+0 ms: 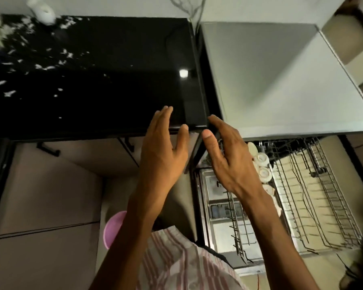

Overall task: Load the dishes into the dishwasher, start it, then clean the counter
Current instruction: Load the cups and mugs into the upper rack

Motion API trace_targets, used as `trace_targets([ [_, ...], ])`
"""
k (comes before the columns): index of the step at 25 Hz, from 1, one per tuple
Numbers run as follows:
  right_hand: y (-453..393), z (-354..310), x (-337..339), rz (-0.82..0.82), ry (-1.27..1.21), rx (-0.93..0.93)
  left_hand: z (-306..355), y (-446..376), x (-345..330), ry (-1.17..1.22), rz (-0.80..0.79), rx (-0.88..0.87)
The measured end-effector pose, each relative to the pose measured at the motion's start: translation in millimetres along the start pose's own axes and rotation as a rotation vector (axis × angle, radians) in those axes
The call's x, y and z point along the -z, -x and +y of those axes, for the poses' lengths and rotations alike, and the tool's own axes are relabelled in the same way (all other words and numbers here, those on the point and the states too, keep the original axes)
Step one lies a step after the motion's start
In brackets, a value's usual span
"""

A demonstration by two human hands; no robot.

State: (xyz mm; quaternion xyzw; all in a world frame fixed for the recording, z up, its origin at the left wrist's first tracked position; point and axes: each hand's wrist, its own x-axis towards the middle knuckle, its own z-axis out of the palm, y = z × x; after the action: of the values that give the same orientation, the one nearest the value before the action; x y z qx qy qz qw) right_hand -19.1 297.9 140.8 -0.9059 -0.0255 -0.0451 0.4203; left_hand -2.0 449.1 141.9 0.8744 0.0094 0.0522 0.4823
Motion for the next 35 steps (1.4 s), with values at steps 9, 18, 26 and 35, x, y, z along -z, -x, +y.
trace_targets([
  [9,-42.5,-62.5,-51.5,-0.103,-0.075,0.153,-19.7,-21.6,76.5,-0.012,0.163,0.036],
  [18,-81.4,-93.9,-77.9,-0.184,-0.068,0.301,-33.6,-36.4,106.5,-0.018,0.247,0.102],
  [26,-149.4,-109.6,-92.6,-0.342,-0.167,0.427,-33.4,-76.2,118.1,-0.007,0.426,0.203],
  [35,-213.3,-116.8,-103.7,-0.468,-0.114,0.574,-31.0,-112.7,114.8,0.027,0.577,0.294],
])
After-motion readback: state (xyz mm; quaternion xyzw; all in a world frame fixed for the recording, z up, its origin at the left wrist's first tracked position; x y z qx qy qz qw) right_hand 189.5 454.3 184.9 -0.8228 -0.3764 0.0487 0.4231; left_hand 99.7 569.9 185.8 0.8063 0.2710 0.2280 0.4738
